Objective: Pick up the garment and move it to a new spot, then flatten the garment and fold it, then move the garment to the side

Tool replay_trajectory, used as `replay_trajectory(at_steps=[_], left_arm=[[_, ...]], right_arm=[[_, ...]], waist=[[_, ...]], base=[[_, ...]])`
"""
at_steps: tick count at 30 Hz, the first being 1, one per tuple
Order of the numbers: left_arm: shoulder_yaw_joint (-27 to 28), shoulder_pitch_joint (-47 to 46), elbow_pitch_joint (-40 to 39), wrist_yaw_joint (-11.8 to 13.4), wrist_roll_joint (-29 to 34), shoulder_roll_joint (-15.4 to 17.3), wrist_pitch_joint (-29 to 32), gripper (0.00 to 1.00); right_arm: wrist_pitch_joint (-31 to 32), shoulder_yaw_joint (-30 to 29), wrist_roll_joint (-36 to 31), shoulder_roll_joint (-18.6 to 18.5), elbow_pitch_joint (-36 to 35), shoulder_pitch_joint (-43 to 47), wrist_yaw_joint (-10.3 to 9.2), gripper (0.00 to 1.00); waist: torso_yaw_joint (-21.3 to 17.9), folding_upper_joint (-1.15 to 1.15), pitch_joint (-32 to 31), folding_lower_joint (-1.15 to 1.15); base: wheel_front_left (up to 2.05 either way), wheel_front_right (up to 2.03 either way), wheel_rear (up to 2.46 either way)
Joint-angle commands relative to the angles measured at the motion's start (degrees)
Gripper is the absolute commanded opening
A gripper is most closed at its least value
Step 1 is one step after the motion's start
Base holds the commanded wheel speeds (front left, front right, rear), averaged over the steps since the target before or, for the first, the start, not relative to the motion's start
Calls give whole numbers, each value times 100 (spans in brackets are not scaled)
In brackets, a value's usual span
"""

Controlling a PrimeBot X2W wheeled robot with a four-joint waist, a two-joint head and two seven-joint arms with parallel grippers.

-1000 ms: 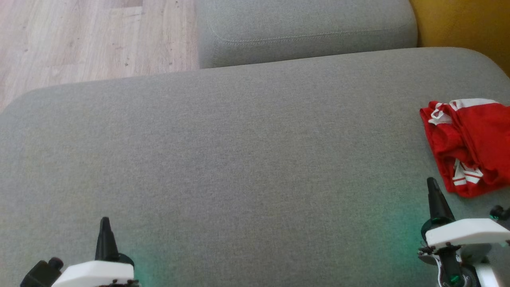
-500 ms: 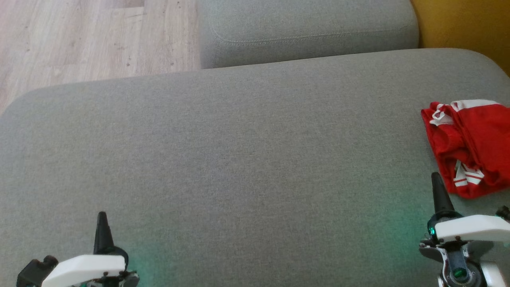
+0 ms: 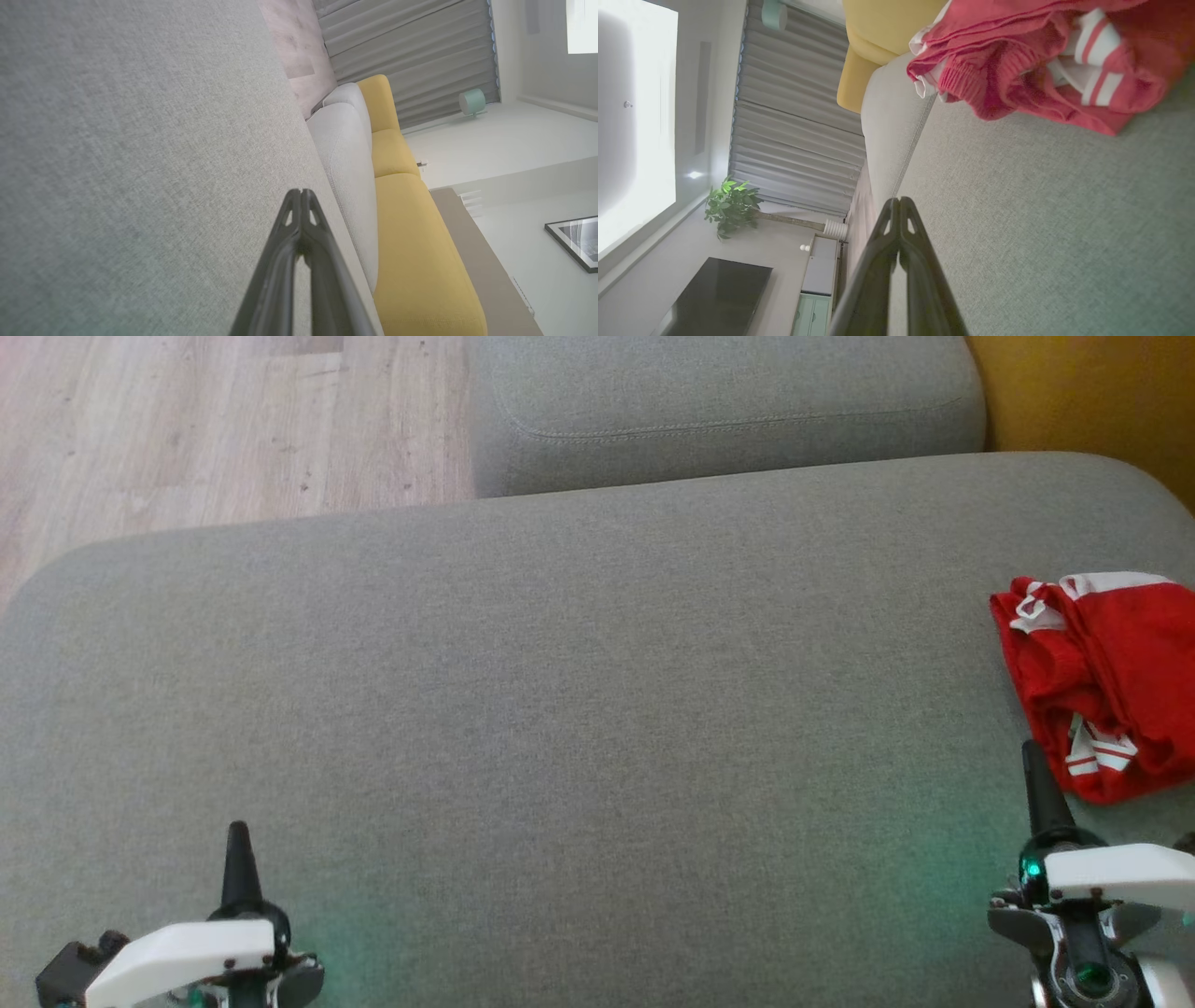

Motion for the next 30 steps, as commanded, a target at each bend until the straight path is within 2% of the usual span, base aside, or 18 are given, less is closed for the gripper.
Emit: replay_trajectory(at_steps=[1, 30], left_arm=[[205, -302, -211, -53, -140, 26, 31, 0], [436, -508, -364, -85, -1774, -30, 492, 0]], right_arm=[[25, 67, 181, -9, -191, -332, 34, 0], [133, -77, 2073, 61, -189, -432, 44, 0]], waist=[[3, 0, -1, 0], [64, 0, -22, 0]], base=[[0, 0, 0], [0, 0, 0]])
